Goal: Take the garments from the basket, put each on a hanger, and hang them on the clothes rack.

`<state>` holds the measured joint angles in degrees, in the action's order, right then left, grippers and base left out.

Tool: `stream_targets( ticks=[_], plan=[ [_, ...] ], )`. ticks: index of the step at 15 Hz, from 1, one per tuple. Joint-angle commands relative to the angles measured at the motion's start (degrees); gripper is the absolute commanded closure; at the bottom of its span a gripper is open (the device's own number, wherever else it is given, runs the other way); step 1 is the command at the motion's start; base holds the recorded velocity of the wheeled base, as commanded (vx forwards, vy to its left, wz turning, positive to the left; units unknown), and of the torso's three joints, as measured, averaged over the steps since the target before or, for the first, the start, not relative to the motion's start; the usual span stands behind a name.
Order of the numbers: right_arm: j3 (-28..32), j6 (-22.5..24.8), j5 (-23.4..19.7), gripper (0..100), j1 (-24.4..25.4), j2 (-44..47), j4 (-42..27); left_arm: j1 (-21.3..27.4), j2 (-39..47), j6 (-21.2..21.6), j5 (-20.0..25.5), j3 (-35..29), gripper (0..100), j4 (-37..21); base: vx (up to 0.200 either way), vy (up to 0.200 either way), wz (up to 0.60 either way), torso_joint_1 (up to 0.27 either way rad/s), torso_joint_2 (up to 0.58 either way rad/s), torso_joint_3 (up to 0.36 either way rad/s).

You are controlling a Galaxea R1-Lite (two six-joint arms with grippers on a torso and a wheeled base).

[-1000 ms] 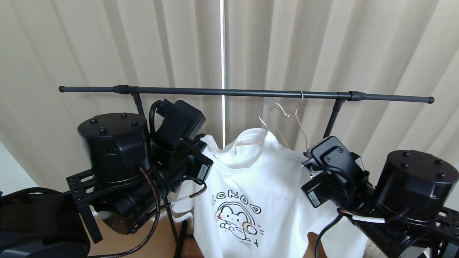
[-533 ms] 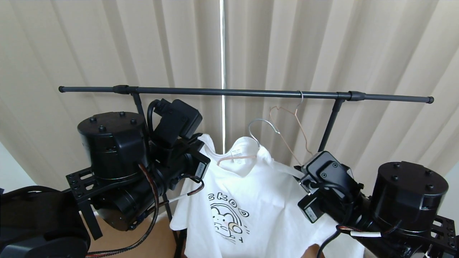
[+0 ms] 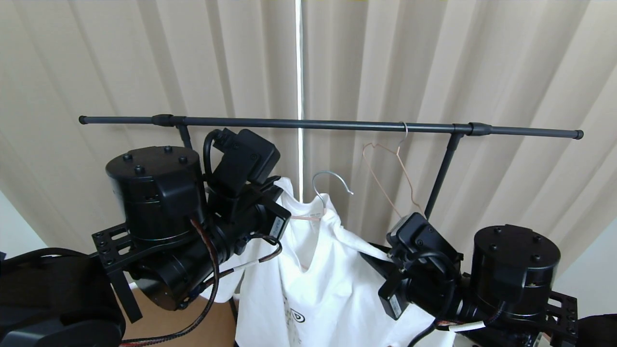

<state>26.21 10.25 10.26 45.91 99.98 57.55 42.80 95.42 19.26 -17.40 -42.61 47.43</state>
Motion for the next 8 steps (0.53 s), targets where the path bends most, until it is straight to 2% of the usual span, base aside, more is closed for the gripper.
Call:
stream_targets(
  ticks=[1,8],
  plan=[
    [0.86,-1.46,-0.42,100,-0.12,1.01,0.02,0.44,-0.14,-0.01,-0.01,-0.2,100,-0.06,0.0,0.0,0.0,0.0,0.0,0.0],
    [5.26,-11.04,-1.3,100,-0.82,4.26,0.54,2.73,-1.11,-0.1,-0.09,-0.37,100,-0.06,0.0,0.0,0.0,0.0,0.0,0.0]
  ],
)
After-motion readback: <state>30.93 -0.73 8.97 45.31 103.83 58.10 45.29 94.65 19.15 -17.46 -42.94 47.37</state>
